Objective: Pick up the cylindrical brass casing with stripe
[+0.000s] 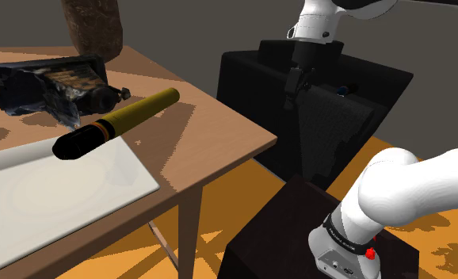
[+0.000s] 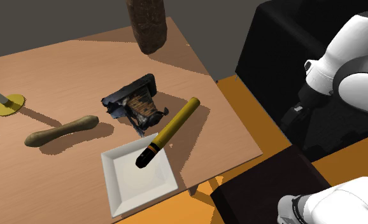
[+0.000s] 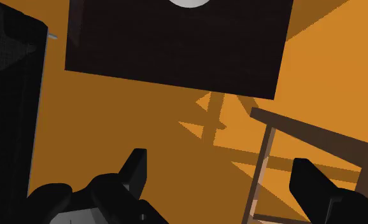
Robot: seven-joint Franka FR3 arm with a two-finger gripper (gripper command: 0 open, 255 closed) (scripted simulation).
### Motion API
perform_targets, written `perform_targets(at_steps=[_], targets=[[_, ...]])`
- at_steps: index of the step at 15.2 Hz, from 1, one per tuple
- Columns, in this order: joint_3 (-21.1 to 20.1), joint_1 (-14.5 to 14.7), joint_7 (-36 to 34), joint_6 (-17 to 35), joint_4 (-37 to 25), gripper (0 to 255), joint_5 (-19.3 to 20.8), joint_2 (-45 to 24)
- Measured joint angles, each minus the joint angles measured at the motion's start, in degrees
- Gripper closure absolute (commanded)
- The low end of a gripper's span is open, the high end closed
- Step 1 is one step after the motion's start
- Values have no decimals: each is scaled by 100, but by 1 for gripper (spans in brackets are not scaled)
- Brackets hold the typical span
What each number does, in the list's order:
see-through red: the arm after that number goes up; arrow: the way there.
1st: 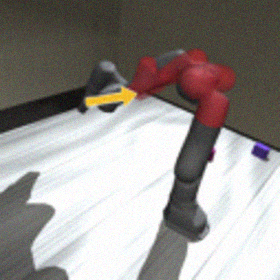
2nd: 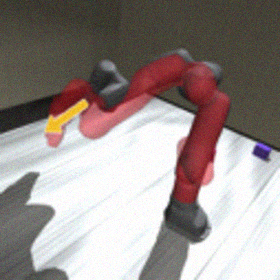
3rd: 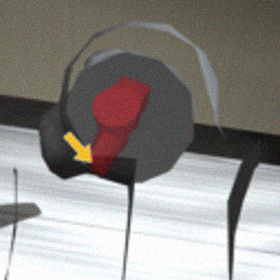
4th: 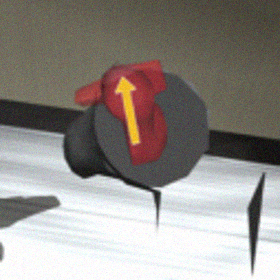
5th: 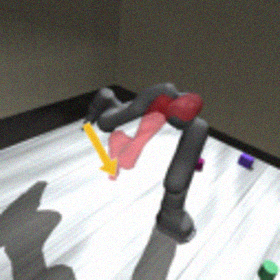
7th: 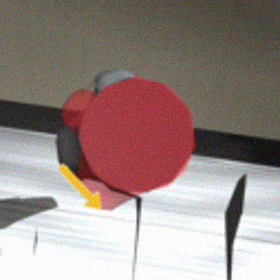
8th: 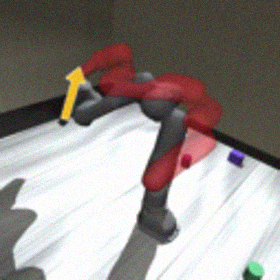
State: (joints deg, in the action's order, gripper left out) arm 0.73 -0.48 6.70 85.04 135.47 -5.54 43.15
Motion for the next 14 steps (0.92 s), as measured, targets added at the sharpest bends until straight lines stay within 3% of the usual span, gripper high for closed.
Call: perform_targets(at_steps=[3, 14], targets=[[-170, -16, -336, -10, 64, 0, -154, 105], [-1851, -219, -3582, 198, -383, 0, -1545, -38]])
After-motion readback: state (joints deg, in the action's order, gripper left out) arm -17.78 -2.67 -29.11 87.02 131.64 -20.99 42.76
